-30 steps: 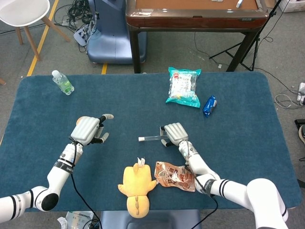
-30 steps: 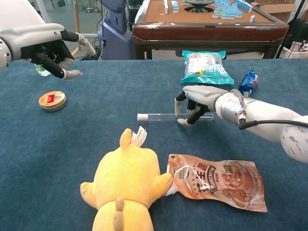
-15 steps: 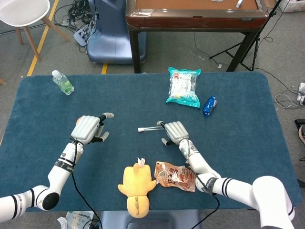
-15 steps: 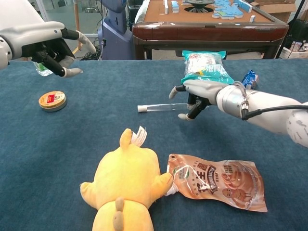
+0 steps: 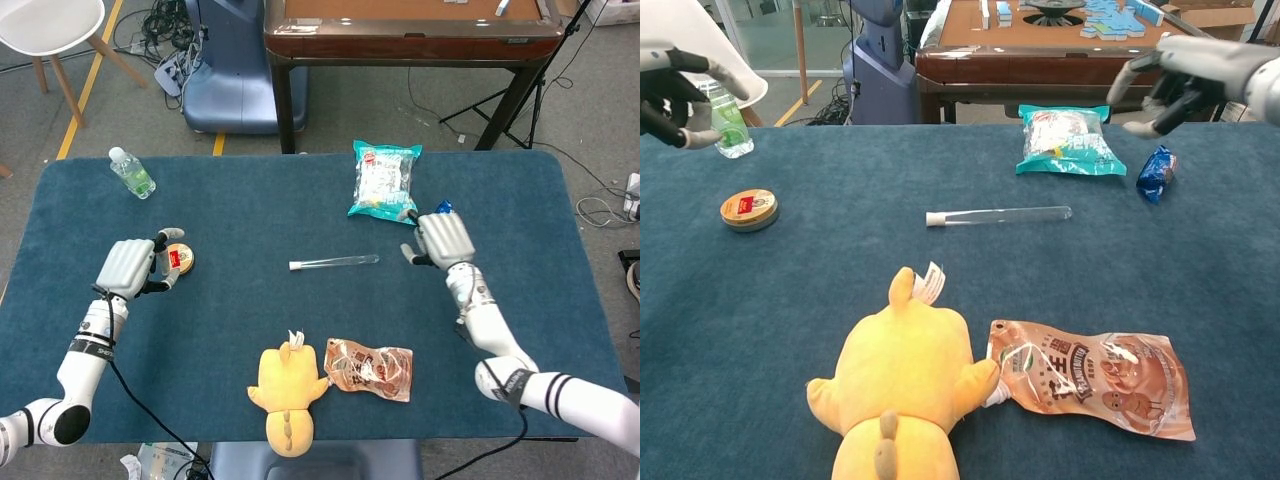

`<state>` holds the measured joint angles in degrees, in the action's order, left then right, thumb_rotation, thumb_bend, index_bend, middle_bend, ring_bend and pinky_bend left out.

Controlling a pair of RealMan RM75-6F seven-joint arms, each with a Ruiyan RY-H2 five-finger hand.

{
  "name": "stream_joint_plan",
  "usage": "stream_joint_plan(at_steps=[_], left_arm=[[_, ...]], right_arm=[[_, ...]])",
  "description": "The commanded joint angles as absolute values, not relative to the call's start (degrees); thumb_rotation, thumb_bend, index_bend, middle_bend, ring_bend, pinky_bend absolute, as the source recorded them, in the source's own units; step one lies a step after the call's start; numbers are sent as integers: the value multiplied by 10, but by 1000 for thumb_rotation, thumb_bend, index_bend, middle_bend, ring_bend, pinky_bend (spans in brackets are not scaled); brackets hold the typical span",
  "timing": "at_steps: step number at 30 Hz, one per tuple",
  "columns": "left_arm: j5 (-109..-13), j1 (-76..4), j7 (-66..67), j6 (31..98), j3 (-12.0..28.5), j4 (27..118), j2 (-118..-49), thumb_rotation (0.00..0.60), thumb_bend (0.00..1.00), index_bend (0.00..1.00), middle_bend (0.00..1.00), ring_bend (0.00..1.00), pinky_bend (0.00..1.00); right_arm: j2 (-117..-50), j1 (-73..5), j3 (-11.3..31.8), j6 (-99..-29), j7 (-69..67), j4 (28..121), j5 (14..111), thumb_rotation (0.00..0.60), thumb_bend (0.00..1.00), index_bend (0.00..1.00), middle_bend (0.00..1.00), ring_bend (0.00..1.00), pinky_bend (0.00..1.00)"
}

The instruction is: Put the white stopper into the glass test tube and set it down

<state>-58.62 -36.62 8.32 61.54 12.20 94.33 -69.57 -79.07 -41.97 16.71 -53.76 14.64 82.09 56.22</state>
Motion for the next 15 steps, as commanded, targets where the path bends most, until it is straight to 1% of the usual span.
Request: stream_joint_plan(at_steps=[1,3,6,10,12,15], left_arm=[[-584,-346,79,630,111,939,-687,600,342,235,581,562,645],[-587,-331,72,644,106,937,-684,600,342,234,554,536,615],[-594,-304,59,668,95,934,-681,600,342,229,511,496,574],[-609,-266,46,703,80,938,-678,600,342,228,475,468,539],[-618,-251,45,719,72,945,-676,600,342,228,471,459,521],[-634,-226,51,751,60,959,-674,600,342,226,466,447,496]], right_arm=[[-715,-363,148,-578,134,879,576,600,362,407,718,760,934],[-684,-340,136,-588,121,898,585,600,363,417,645,657,826],[-641,-302,113,-609,97,920,615,600,364,418,563,548,697],[-610,-251,80,-655,68,927,667,600,364,418,536,513,651],[-605,-231,69,-676,58,925,686,600,364,418,524,495,625],[-605,-202,53,-711,38,919,716,600,364,418,520,492,620]])
